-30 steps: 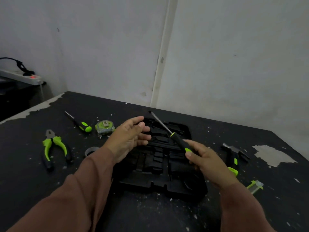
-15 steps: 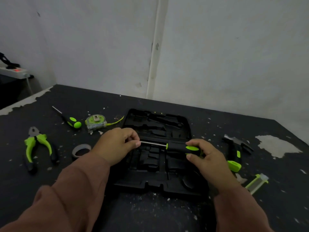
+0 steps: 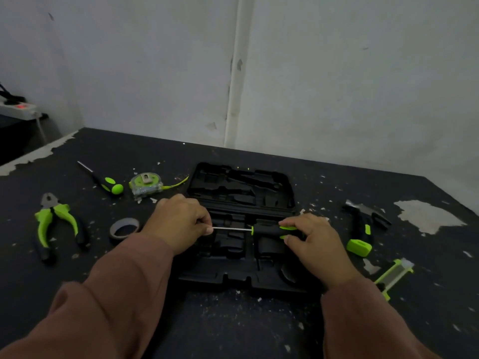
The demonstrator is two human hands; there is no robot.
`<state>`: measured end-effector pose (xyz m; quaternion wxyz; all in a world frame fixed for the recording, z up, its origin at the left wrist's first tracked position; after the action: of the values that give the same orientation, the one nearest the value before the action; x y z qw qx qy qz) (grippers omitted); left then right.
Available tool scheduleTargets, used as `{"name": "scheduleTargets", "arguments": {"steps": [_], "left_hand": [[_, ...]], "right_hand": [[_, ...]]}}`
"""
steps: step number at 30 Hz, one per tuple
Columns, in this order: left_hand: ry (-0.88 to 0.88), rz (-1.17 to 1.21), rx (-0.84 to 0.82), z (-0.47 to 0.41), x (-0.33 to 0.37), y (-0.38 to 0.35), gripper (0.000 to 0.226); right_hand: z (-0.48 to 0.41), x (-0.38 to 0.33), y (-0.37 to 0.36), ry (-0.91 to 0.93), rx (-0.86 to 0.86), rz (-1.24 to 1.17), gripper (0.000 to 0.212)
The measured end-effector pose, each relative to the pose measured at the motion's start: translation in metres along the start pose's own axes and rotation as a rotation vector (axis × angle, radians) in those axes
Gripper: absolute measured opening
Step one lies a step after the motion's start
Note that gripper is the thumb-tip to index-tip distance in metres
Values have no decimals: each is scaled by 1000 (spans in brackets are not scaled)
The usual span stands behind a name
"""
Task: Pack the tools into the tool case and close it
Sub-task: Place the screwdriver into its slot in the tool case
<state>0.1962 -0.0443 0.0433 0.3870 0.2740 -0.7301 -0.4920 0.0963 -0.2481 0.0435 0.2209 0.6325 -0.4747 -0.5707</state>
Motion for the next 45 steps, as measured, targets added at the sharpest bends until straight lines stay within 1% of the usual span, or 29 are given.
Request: {"name": "scheduleTargets", "arguments": {"steps": [4, 7, 11, 17, 22, 24, 26, 29, 35, 37, 39, 41, 42, 45], "left_hand": [[-3, -51, 22, -1, 1, 1, 12], [3, -76, 22, -2, 0, -1, 14], [21, -58, 59, -2, -4, 1, 14], [94, -16, 48, -3, -12, -1, 11], [103, -224, -2, -5, -1, -5, 10], [106, -301, -1, -5, 4, -4, 11], [118, -329, -1, -3, 6, -4, 11], [138, -336, -7, 0, 7, -2, 12], [168, -338, -46, 5, 12, 0, 21], [198, -345, -63, 7, 9, 2, 21], [223, -355, -80, 8, 11, 2, 21], [238, -327, -57, 8, 18, 4, 25], [222, -293, -31, 7, 29, 4, 28], [110, -154, 14, 1, 69, -3, 32]], "right_hand": [[2, -4, -3, -19, 4, 156, 30], [5, -14, 0, 38, 61, 228, 29], [7, -16, -5, 24, -44, 308, 31], [12, -22, -8, 40, -104, 422, 33], [12, -30, -18, 55, -183, 561, 33], [14, -32, -23, 61, -219, 622, 36], [15, -33, -24, 44, -234, 643, 40], [17, -36, -21, 30, -228, 619, 44], [18, -26, -17, -7, -169, 498, 38], [19, -23, -14, -13, -144, 410, 36], [18, -16, 0, -51, -103, 221, 32], [17, -5, 20, -118, -42, 29, 26], [16, 7, 34, -165, 5, -17, 23], [15, 55, 72, -355, 133, -17, 23]]}}
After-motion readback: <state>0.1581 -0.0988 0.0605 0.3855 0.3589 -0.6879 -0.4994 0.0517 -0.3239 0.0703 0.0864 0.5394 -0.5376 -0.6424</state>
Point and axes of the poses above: each hand's wrist, its own z-axis away from the middle knuckle, its own y-axis out of the back of the hand, x = y × z, the point moved 10 cm from there along -z, towards the middle knuckle, and after that the axes turned 1 degree about -z, right-handed, at the moved point
